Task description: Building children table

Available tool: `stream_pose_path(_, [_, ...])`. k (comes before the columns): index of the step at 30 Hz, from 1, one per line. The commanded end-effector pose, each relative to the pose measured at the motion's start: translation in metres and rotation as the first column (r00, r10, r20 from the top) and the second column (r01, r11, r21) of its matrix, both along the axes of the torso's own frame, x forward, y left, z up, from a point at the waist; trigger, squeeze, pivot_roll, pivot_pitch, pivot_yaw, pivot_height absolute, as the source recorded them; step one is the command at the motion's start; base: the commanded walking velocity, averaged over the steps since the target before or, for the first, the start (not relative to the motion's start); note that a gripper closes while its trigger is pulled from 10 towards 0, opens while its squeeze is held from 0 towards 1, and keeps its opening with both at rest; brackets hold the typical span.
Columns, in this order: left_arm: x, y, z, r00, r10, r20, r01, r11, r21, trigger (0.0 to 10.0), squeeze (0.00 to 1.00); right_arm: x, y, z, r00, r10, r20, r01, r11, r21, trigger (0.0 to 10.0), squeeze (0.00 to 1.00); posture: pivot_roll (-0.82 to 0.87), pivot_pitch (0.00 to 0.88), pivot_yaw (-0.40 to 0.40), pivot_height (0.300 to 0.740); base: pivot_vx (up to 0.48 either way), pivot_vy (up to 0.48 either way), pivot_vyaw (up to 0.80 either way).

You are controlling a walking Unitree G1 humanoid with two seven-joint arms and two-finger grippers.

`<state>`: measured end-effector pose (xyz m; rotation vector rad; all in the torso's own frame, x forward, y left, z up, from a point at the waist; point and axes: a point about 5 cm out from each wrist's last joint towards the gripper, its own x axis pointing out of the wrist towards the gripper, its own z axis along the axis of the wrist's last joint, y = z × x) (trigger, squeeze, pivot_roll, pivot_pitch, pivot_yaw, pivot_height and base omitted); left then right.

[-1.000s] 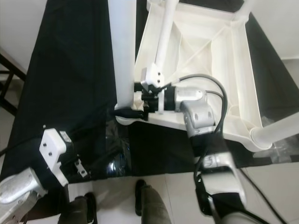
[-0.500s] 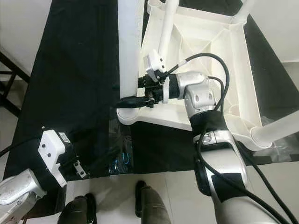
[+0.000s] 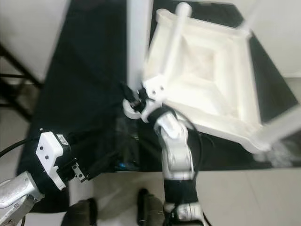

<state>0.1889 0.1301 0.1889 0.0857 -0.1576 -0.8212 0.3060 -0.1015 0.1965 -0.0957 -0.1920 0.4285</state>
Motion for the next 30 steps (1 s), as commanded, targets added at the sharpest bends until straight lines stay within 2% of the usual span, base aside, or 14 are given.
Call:
stream_pose_path(1, [0.000, -0.005, 0.000, 1.000, -0.030, -0.008, 0.030, 0.999, -0.012, 10.0, 0.00, -0.008, 0.009, -0.047, 0.977, 0.034, -0.209, -0.062, 0.990, -0.125, 0.0, 0.00, 0.10, 0.279, -0.078, 0.740, 0.000, 0.000, 0.00])
stream_pose_path(9, [0.001, -0.005, 0.000, 0.999, -0.034, -0.004, 0.034, 0.999, -0.006, 10.0, 0.00, -0.003, 0.015, -0.040, 0.979, 0.041, -0.200, -0.070, 0.988, -0.138, 0.0, 0.00, 0.10, 0.284, -0.072, 0.740, 0.000, 0.000, 0.00])
stream_pose_path(10, [0.001, -0.004, 0.001, 0.999, -0.034, -0.003, 0.034, 0.999, -0.005, 10.0, 0.00, -0.004, 0.016, -0.039, 0.978, 0.021, -0.206, -0.051, 0.988, -0.142, 9.8, 0.00, 0.10, 0.281, -0.073, 0.740, 0.000, 0.000, 0.00])
stream_pose_path(11, [0.002, -0.004, 0.001, 0.999, -0.033, -0.001, 0.033, 0.999, -0.005, 10.0, 0.00, -0.004, 0.016, -0.032, 0.979, 0.049, -0.200, -0.075, 0.989, -0.124, 10.0, 0.00, 0.10, 0.283, -0.072, 0.740, 0.000, 0.000, 0.00])
stream_pose_path(12, [0.002, -0.004, 0.001, 0.999, -0.035, -0.001, 0.035, 0.999, -0.005, 10.0, 0.00, -0.004, 0.019, -0.022, 0.978, 0.105, -0.182, -0.125, 0.987, -0.103, 10.0, 1.00, 0.10, 0.283, -0.071, 0.740, 0.000, 0.000, 0.00])
stream_pose_path(14, [0.002, -0.004, 0.001, 0.999, -0.037, 0.000, 0.037, 0.999, -0.005, 10.0, 0.00, -0.005, 0.021, -0.015, 0.975, 0.145, -0.167, -0.161, 0.983, -0.090, 10.0, 1.00, 0.10, 0.283, -0.071, 0.740, 0.000, 0.000, 0.00])
stream_pose_path(17, [0.002, -0.005, 0.001, 0.999, -0.038, -0.001, 0.038, 0.999, -0.006, 10.0, 0.00, -0.004, 0.026, 0.017, 0.914, 0.402, -0.057, -0.404, 0.913, -0.057, 10.0, 1.00, 0.10, 0.284, -0.077, 0.740, 0.000, 0.000, 0.00])
stream_pose_path(18, [0.002, -0.005, 0.001, 0.999, -0.036, 0.000, 0.036, 0.999, -0.006, 10.0, 0.00, -0.004, 0.025, 0.024, 0.881, 0.471, -0.041, -0.472, 0.878, -0.075, 10.0, 0.40, 0.11, 0.286, -0.076, 0.740, 0.000, 0.000, 0.00])
stream_pose_path(19, [0.002, -0.005, 0.001, 0.999, -0.036, 0.000, 0.036, 0.999, -0.006, 10.0, 0.00, -0.004, 0.025, 0.024, 0.881, 0.471, -0.041, -0.472, 0.878, -0.075, 10.0, 0.40, 0.11, 0.286, -0.076, 0.740, 0.000, 0.000, 0.00])
stream_pose_path(20, [0.002, -0.005, 0.002, 0.999, -0.033, 0.001, 0.033, 0.999, -0.005, 10.0, 0.00, -0.004, 0.023, 0.035, 0.812, 0.584, -0.019, -0.581, 0.803, -0.135, 10.0, 0.00, 0.11, 0.286, -0.077, 0.740, 0.000, 0.000, 0.00])
stream_pose_path(24, [0.002, -0.005, 0.002, 1.000, -0.030, 0.002, 0.030, 1.000, -0.005, 10.0, 0.00, -0.003, 0.020, 0.041, 0.743, 0.669, -0.021, -0.655, 0.721, -0.227, 10.0, 0.00, 0.12, 0.288, -0.078, 0.740, 0.000, 0.000, 0.00])
stream_pose_path(28, [0.001, -0.006, 0.002, 1.000, -0.028, 0.003, 0.028, 1.000, -0.004, 10.0, 0.00, 0.008, 0.009, 0.045, 0.635, 0.765, -0.108, -0.748, 0.573, -0.336, 10.0, 0.00, 0.14, 0.297, -0.082, 0.740, 0.000, 0.000, 0.00])
stream_pose_path(29, [0.001, -0.006, 0.002, 1.000, -0.028, 0.003, 0.028, 1.000, -0.004, 10.0, 0.00, 0.008, 0.009, 0.045, 0.635, 0.765, -0.108, -0.748, 0.573, -0.336, 10.0, 0.00, 0.14, 0.297, -0.082, 0.740, 0.000, 0.000, 0.00])
stream_pose_path(30, [-0.001, -0.005, 0.003, 1.000, -0.025, 0.002, 0.025, 1.000, -0.002, 10.0, 0.00, 0.019, 0.000, 0.050, 0.584, 0.792, -0.176, -0.781, 0.490, -0.388, 10.0, 0.00, 0.14, 0.303, -0.084, 0.740, 0.000, 0.000, 0.00])
